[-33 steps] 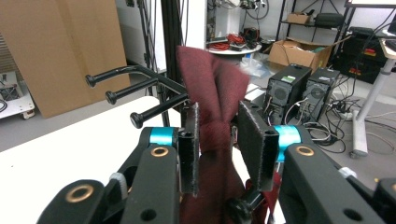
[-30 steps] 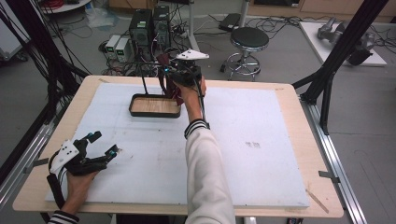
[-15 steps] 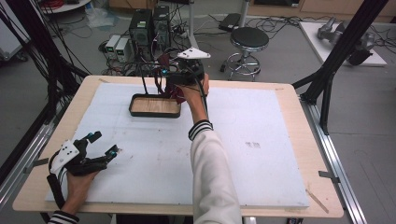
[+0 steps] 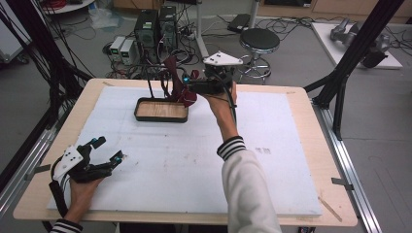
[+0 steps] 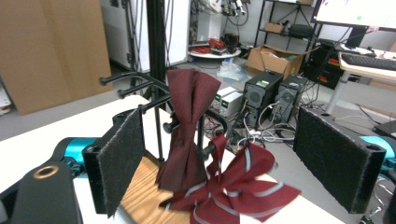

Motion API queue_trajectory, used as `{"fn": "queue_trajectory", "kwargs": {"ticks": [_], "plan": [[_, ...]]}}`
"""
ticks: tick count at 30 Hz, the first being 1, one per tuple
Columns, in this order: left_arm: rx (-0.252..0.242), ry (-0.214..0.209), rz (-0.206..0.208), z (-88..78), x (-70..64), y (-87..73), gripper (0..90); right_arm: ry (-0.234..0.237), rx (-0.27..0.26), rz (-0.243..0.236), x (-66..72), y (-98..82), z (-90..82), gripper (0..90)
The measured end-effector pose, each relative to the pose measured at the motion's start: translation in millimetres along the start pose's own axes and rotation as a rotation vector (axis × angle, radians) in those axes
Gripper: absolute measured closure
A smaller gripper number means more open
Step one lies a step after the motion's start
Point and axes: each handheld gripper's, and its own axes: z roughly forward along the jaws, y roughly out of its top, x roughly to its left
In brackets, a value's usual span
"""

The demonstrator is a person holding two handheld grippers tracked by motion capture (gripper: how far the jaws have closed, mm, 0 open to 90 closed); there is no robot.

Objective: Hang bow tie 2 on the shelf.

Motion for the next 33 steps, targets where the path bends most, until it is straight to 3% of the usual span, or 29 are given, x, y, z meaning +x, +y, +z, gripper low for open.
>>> {"fn": "queue_trajectory", "kwargs": {"ticks": [2,5,7,9,16,22,33], "plan": [[0.002,0.0,0.0,0.0,0.2,0.1,14.7,0.009,0.02,-0.004,-2.8,-2.5,-12.4,15.6],[0.009,0.001,0.0,0.0,0.1,0.2,14.8,-0.001,-0.012,-0.008,-4.7,-8.1,-35.5,15.7],[0.007,0.001,-0.001,0.2,0.0,0.2,14.7,0.003,0.002,-0.008,-7.4,-11.8,-50.0,15.7],[0.006,0.002,0.001,0.1,0.0,0.1,14.7,-0.013,-0.035,-0.003,-8.6,-17.6,-66.3,15.8],[0.001,0.005,0.007,-0.2,-0.5,0.0,14.7,-0.046,-0.067,0.011,-11.2,-42.1,-114.7,15.8],[-0.001,0.0,0.0,-0.6,0.3,-0.1,14.6,-0.069,-0.078,0.002,-8.4,-69.4,-146.2,15.7],[-0.003,-0.003,0.001,-0.8,0.2,-0.1,14.6,-0.105,-0.109,0.011,-1.9,-129.1,-185.7,15.7]]}}
